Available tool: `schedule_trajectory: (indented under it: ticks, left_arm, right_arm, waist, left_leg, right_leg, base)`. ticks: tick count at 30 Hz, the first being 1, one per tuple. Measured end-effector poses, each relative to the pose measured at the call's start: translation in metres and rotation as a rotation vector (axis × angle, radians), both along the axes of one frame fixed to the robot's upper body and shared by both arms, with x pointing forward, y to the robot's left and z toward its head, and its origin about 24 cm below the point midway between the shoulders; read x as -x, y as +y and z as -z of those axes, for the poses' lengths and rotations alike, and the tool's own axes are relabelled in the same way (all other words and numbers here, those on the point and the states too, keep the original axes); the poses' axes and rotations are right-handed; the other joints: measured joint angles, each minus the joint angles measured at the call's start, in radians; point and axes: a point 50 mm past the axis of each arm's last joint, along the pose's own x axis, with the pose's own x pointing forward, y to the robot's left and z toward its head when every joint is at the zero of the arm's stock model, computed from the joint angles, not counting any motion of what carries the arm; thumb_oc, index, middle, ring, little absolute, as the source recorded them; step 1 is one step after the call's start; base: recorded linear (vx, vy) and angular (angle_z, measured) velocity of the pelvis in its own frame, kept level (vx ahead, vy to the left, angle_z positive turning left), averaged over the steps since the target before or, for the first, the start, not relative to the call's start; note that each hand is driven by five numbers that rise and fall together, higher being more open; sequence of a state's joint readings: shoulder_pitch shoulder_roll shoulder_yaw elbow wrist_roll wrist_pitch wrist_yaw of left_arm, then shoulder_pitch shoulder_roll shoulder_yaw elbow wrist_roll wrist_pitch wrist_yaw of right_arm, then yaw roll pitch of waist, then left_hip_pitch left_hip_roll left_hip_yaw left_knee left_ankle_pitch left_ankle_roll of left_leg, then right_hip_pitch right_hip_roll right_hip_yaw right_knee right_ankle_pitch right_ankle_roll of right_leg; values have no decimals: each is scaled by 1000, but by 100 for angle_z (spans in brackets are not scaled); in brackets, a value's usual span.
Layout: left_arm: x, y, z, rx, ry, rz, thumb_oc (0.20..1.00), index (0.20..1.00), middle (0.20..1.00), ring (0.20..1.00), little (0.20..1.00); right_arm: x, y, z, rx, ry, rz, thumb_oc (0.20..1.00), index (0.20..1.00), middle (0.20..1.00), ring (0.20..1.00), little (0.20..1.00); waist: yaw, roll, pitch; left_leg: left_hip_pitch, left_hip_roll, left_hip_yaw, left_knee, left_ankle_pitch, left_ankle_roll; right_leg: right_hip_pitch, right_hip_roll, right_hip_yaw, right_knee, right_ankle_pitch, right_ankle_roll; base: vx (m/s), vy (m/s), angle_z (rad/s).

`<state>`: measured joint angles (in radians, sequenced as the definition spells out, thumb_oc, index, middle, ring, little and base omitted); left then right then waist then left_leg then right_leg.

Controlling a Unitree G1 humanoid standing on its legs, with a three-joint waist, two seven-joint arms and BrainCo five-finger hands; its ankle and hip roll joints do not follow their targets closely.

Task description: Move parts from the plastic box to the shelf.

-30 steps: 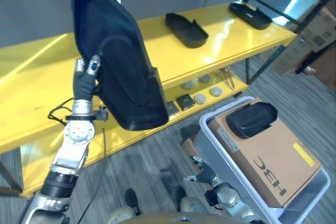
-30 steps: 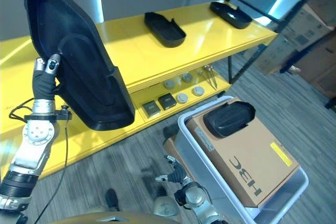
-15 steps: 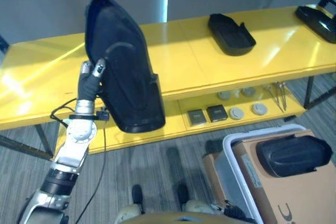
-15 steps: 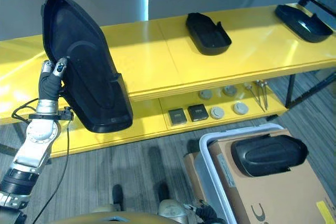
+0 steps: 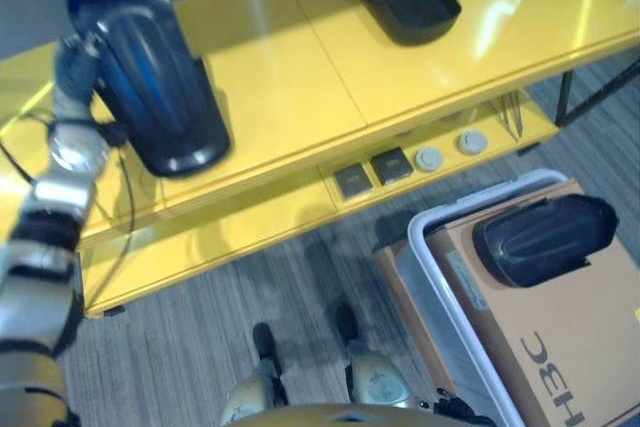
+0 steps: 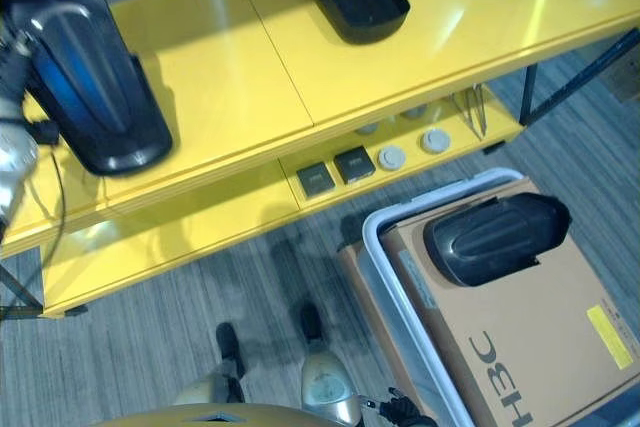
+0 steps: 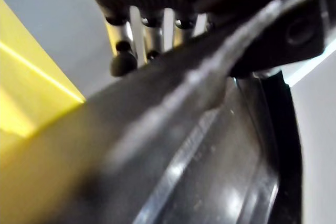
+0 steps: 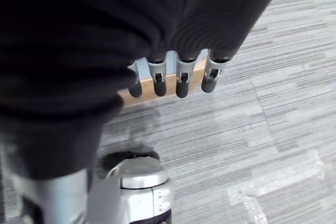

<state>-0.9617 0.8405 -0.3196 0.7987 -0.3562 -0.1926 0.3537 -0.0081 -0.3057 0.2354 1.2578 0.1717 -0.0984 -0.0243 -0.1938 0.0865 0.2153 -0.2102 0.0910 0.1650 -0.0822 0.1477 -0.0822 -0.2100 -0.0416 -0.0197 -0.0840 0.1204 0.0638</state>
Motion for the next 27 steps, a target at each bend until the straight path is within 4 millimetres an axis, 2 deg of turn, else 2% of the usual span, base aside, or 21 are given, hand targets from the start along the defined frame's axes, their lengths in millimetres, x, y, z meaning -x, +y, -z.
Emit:
schedule_trajectory:
  ticks: [4, 7, 11, 14, 27]
  left_arm:
    - [-14, -2, -2, -51, 114, -2, 200, 200, 200, 200, 200]
    - [-15, 15, 11, -15, 240, -66, 200, 200, 200, 200, 200]
    - [-14, 20, 18, 8, 287, -66, 200, 200, 200, 200, 200]
    - [-12, 30, 29, 32, 349, -101, 200, 200, 200, 200, 200]
    - [-10, 29, 14, -94, 337, -95, 200, 200, 200, 200, 200]
  right_arm:
    - [-24, 5, -5, -1, -50, -50, 1000, 1000, 1000, 1000, 1000]
    - [-40, 7, -9, -5, -81, -46, 1000, 1000, 1000, 1000, 1000]
    - [-40, 8, -9, -7, -77, -51, 1000, 1000, 1000, 1000, 1000]
    - [-42, 10, -9, -10, -78, -65, 1000, 1000, 1000, 1000, 1000]
    - [-46, 10, -10, -20, -95, -45, 1000, 1000, 1000, 1000, 1000]
  waist:
    - [-7, 0, 26]
    - [-11, 1, 48]
    - [0, -1, 49]
    - [5, -15, 62]
    - [7, -23, 97]
  left_leg:
    - [-1, 0, -2, 0, 0, 0]
    - [-8, 1, 0, 0, -1, -2]
    - [-31, -1, -1, 0, 0, -1]
    - [-31, -1, -1, 1, 0, 0]
    - [-43, -2, 4, 0, -1, -2]
  right_leg:
    - [-2, -1, -1, -6, -2, 2]
    - [-10, 1, 2, -2, -1, 1]
    - [-31, 0, 0, 1, 1, -1]
    - [-32, -1, 0, 1, 1, -1]
    - [-49, -3, 8, -6, -2, 4]
  base:
    - [1, 2, -1]
    - [3, 3, -1]
    - [0, 0, 0]
    - [0, 0, 0]
    - [-3, -1, -2]
